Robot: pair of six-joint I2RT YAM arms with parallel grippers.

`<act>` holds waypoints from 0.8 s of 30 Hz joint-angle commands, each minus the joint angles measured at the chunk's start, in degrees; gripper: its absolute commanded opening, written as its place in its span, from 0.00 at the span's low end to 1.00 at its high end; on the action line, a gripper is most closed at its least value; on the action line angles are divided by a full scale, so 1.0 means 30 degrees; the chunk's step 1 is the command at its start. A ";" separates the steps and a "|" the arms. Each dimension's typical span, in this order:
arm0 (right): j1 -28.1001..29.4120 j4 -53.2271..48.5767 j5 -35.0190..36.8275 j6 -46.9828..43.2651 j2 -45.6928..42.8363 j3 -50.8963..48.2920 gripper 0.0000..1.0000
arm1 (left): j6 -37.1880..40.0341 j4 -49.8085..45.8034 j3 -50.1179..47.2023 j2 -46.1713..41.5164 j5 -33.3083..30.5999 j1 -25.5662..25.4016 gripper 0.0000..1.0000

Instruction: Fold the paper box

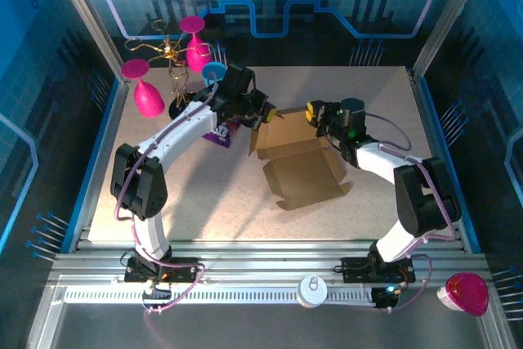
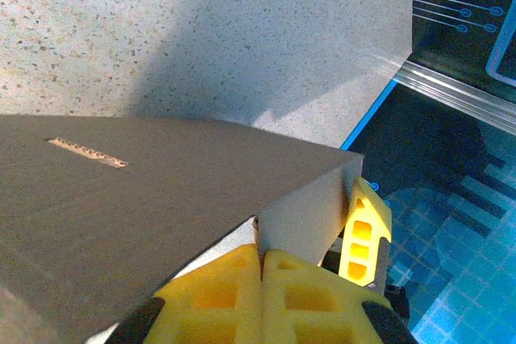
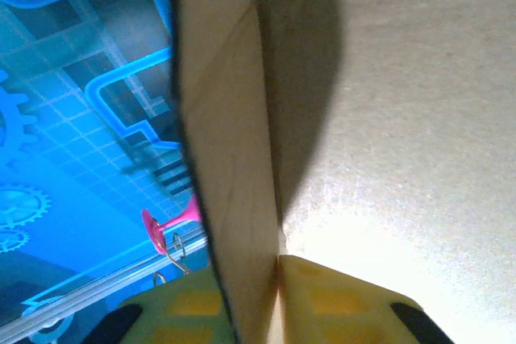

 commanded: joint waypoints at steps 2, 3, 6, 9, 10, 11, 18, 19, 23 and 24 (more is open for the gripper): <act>0.0134 0.0975 0.0190 0.0366 -0.0162 0.0370 0.18 | 0.0525 -0.0031 -0.0133 -0.0494 0.0539 0.0352 0.00; 0.0119 0.0926 0.0197 0.0451 -0.0238 0.0370 0.22 | 0.0592 -0.0045 -0.0132 -0.0442 0.0572 0.0393 0.00; 0.0126 0.0431 0.0369 0.0512 -0.0648 0.0384 0.28 | 0.0676 -0.0003 -0.0011 -0.0276 0.0688 0.0499 0.00; 0.0024 0.0034 0.0155 0.0376 -0.0574 0.0671 0.20 | 0.0734 0.0028 0.0108 -0.0070 0.0828 0.0514 0.00; 0.0004 -0.0104 -0.0029 0.0364 -0.0446 0.0817 0.16 | 0.0745 0.0083 0.0176 -0.0010 0.0866 0.0536 0.00; -0.0006 -0.0123 -0.0106 0.0374 -0.0345 0.0863 0.14 | 0.0743 0.0044 0.0264 0.0064 0.0897 0.0507 0.00; 0.0023 -0.1123 0.0606 0.0664 -0.0805 0.0723 0.00 | 0.1746 -0.0083 0.0951 0.0265 0.1112 0.0711 0.16; 0.0024 -0.1807 0.0979 0.0815 -0.1127 0.0709 0.00 | 0.2430 -0.0543 0.1340 0.0215 0.0954 0.0759 0.27; -0.0039 -0.4853 0.1544 0.1691 -0.1912 0.1375 0.00 | 0.6377 -0.3214 0.2275 -0.0635 -0.0494 0.0962 0.52; -0.0119 -0.6138 0.1476 0.1882 -0.2103 0.1758 0.00 | 0.7266 -0.3421 0.1668 -0.1230 -0.0856 0.1079 0.53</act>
